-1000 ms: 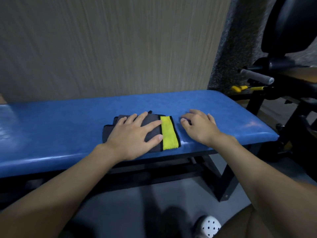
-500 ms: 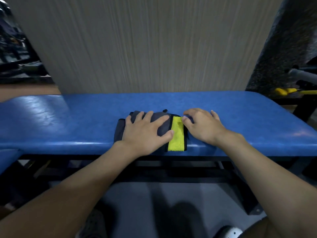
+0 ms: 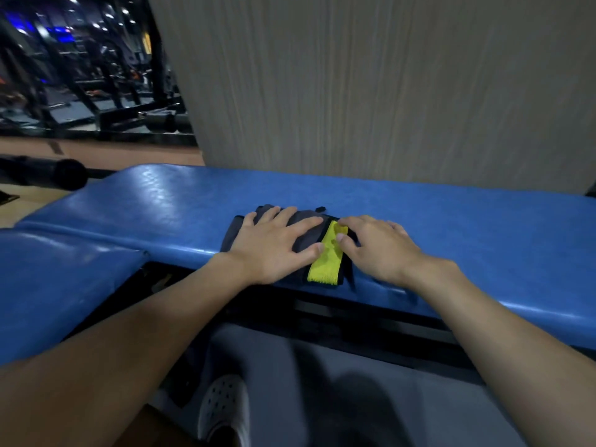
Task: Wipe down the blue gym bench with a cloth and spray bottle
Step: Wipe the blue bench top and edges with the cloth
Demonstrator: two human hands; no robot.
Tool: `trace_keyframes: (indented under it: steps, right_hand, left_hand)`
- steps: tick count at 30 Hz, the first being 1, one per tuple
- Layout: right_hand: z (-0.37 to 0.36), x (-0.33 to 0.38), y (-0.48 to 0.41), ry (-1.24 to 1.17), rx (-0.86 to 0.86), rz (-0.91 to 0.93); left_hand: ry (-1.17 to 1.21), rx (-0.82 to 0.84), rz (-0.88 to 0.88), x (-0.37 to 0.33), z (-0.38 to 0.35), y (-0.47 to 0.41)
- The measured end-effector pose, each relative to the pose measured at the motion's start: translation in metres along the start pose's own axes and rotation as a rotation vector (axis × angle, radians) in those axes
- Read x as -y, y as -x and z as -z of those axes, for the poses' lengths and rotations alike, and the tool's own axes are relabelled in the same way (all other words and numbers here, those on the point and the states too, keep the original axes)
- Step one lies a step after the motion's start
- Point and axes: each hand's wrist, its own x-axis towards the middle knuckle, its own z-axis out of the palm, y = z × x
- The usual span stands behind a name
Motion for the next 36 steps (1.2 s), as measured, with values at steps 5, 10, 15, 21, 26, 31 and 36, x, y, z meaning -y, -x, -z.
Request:
trace_keyframes:
  steps: [5,10,15,21,26,31,36]
  right_hand:
    - [-0.013,0.029,-0.021,0.0,0.016,0.06]
    - [-0.033,0.059,-0.048,-0.004,0.013,0.125]
    - [-0.045,0.096,-0.077,0.002,0.053,0.183]
    - [-0.065,0.153,-0.116,-0.034,0.11,0.278]
    - [-0.083,0.192,-0.141,-0.054,0.141,0.317]
    - [-0.1,0.233,-0.165,-0.046,0.162,0.409]
    - [-0.118,0.264,-0.192,0.015,0.175,0.472]
  left_hand:
    - [-0.001,0.008,0.033,0.043,0.003,0.001]
    - [-0.004,0.021,0.059,0.095,0.005,0.001]
    - [-0.007,0.042,0.082,0.148,0.008,0.003]
    - [0.0,0.034,0.152,0.216,0.008,0.009]
    - [0.0,0.038,0.169,0.272,0.007,0.018]
    - [-0.004,0.027,0.18,0.336,0.009,0.028]
    - [-0.016,0.073,0.23,0.4,0.016,0.037]
